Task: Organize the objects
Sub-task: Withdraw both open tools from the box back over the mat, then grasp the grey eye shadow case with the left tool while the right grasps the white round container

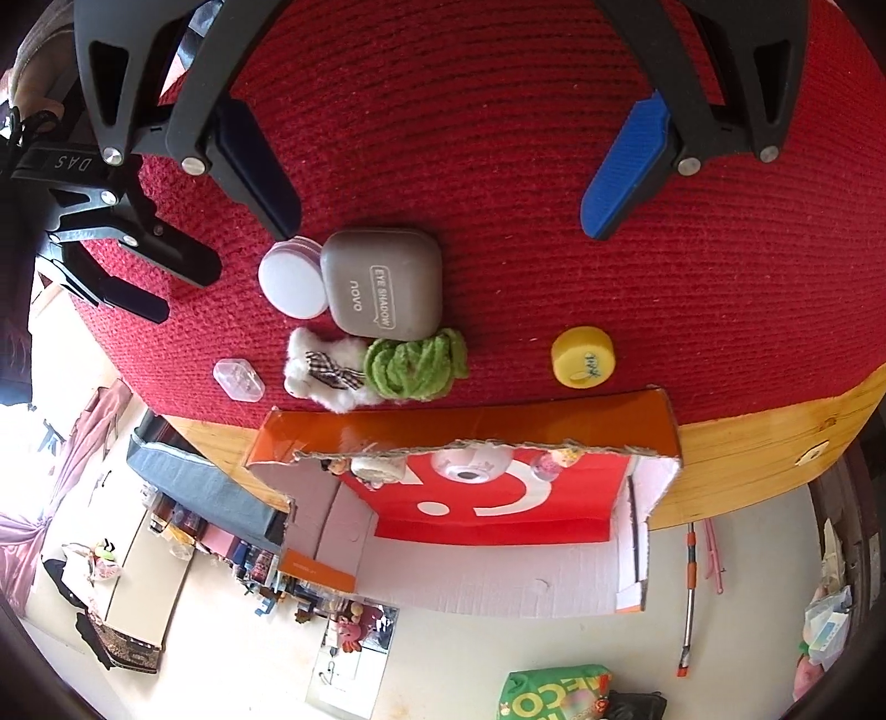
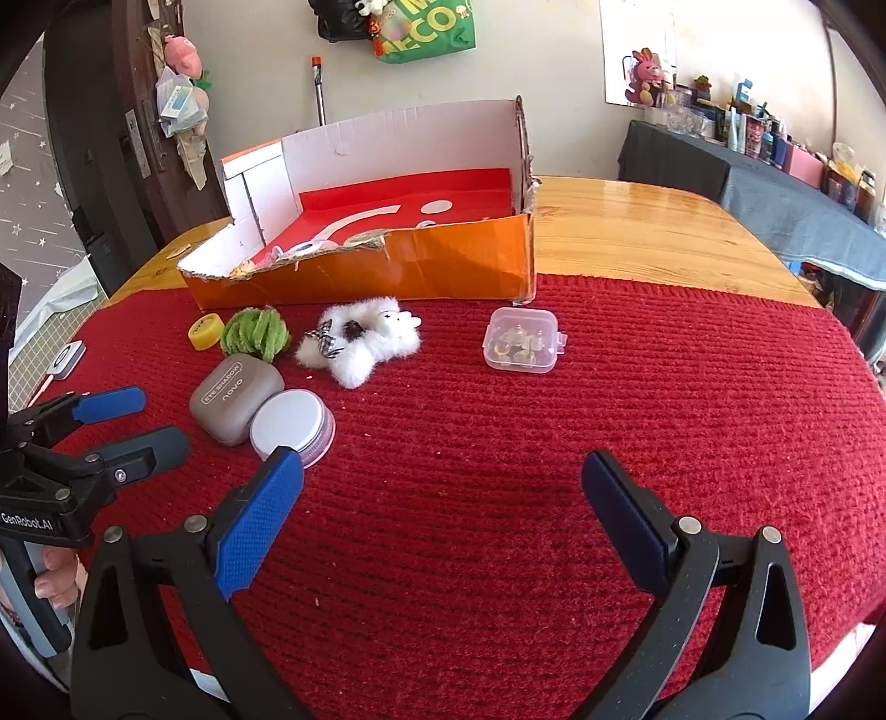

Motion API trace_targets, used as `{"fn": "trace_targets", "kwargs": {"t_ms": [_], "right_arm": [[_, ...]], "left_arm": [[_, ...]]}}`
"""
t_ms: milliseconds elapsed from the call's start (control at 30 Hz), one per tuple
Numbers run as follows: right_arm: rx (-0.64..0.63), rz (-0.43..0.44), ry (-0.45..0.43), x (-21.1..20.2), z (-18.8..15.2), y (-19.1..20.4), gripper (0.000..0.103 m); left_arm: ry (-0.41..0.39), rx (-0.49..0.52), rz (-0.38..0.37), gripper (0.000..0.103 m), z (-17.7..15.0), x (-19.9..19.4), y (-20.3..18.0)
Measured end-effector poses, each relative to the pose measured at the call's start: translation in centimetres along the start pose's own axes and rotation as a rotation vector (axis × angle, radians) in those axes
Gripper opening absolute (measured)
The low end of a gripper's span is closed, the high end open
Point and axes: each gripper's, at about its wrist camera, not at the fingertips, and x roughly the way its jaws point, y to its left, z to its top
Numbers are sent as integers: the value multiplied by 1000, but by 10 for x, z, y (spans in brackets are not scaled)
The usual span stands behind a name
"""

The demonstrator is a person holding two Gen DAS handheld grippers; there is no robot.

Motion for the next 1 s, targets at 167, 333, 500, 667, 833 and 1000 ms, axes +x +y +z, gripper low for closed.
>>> {"fn": "trace_targets", "kwargs": {"t_ms": [167,333,500,667,833,1000], "right_arm": [[26,23,11,-1,1,-10,103],[3,34,15,-2,2,-7,103],[-48,67,32,2,1,5,103],[-119,103,60,10,2,23,103],[-185,98,107,23,10,37,103],[-215,102,138,32,18,46,103]], "left_arm": [[41,38,35,103,6,11,-8],[56,46,77,103,10,15,-1],[58,43,100,103,10,12,12],[66,64,121,103,9,9,21],[59,63,98,103,9,3,31],[54,58,47,103,13,0,39]]}}
